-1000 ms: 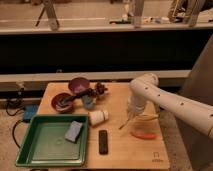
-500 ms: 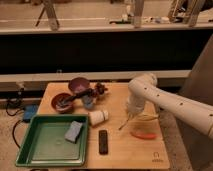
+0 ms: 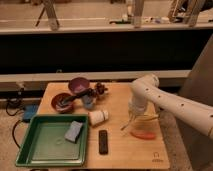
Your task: Place fork in table surface
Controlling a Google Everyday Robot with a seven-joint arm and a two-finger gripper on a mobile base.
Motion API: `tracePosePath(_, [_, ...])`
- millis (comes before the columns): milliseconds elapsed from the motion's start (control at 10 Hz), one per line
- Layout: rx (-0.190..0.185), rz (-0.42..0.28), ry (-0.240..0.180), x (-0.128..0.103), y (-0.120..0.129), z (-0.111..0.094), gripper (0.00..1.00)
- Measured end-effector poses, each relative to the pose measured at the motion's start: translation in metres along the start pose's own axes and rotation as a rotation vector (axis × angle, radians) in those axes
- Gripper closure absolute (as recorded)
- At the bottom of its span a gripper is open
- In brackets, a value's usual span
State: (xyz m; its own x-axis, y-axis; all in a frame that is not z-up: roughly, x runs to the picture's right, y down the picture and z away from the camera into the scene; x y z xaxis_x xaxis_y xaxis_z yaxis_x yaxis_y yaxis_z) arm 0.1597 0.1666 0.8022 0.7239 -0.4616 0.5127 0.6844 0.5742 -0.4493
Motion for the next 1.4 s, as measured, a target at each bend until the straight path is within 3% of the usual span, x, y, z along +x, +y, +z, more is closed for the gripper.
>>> tracePosePath(400, [-0.017, 0.059, -0.015, 0.006, 0.006, 0.012, 0.99])
tracePosePath(900, [-0.022, 0.194, -0.023, 0.013, 0.016, 0.030, 0.99])
tracePosePath(1100, [-0.035, 0.269, -0.019, 0.017, 0.021, 0.039, 0.99])
tracePosePath(1400, [-0.042, 0.450, -0.007, 0.025, 0.033, 0.046, 0.99])
